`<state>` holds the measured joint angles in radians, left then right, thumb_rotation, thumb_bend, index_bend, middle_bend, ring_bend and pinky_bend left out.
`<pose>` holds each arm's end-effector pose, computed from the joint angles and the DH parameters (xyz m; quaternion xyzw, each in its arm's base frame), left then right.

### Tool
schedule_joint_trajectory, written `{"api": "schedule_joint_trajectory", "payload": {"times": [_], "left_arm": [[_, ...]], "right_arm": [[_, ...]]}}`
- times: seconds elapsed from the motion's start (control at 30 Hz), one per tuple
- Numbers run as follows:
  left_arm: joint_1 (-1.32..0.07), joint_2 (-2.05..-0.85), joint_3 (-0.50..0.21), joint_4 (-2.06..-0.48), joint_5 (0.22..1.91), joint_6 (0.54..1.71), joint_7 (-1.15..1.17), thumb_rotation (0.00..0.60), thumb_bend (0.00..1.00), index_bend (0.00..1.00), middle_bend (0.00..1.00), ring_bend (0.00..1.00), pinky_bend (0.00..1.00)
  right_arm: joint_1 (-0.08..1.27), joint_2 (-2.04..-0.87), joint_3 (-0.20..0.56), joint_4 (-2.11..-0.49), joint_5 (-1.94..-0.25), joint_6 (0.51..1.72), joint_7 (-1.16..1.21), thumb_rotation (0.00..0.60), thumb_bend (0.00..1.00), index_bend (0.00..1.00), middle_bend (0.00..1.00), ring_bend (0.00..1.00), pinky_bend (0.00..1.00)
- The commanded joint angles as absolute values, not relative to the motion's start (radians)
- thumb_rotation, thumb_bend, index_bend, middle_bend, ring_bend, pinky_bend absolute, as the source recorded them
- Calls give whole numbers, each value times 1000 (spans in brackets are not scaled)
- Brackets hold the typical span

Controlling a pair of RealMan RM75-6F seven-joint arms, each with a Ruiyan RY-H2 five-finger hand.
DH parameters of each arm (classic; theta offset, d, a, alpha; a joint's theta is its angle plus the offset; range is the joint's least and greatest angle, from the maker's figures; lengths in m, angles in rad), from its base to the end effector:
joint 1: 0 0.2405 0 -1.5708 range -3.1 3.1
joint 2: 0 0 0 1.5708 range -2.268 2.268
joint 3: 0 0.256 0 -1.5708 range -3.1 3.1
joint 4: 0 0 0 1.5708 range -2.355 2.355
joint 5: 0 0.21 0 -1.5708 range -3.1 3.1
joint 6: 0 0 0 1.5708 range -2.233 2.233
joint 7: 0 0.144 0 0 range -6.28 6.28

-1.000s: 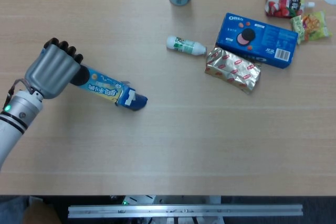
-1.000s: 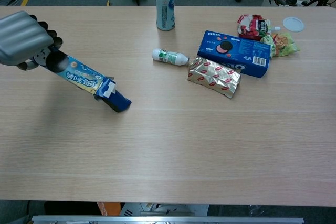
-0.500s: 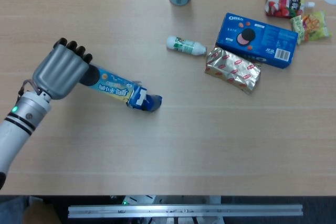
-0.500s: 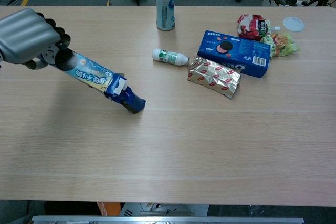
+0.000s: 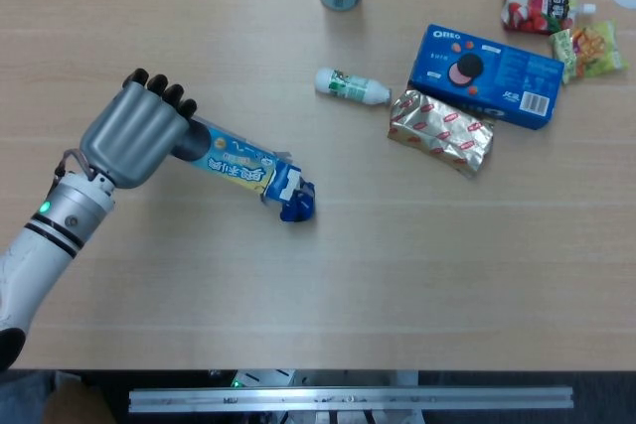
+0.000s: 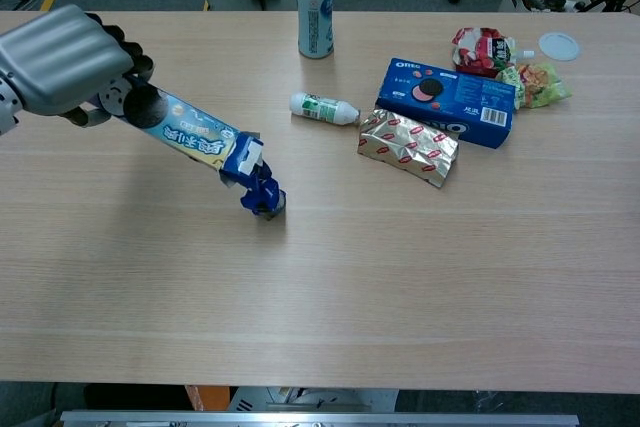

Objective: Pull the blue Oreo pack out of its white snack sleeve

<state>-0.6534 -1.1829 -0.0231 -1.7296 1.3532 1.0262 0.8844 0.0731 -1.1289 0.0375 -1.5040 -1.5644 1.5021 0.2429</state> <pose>-0.1821 0.2991 0.0688 -0.8484 -0.0501 -0.1967 0.4889 -0.3249 -0.1760 0.1634 0.5789 -0.4199 0.4382 0.5445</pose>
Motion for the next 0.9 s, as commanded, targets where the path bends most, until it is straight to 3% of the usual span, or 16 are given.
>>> {"api": "schedule_joint_trajectory", "payload": {"times": [0.03,0.5,0.9], "left_arm": [[-657,-1199,-17,-1696,1357,1032,925,600,238,382,372,354,532],[-668,-1201,-7,-1643,1363,1021,937,600,238,383,372,354,532],[-677,-1223,-26,-1500,1331,985,801,600,238,385,372,354,532]], "right_arm": [[73,-1129,37,-1503,-1565,1503,244,600,306,326,372,304,222],[70,-1125,37,-1510,-1571,1513,242,600,306,326,372,305,222],[69,-1123,36,-1516,-1575,1517,238,600,306,326,372,304,222]]}}
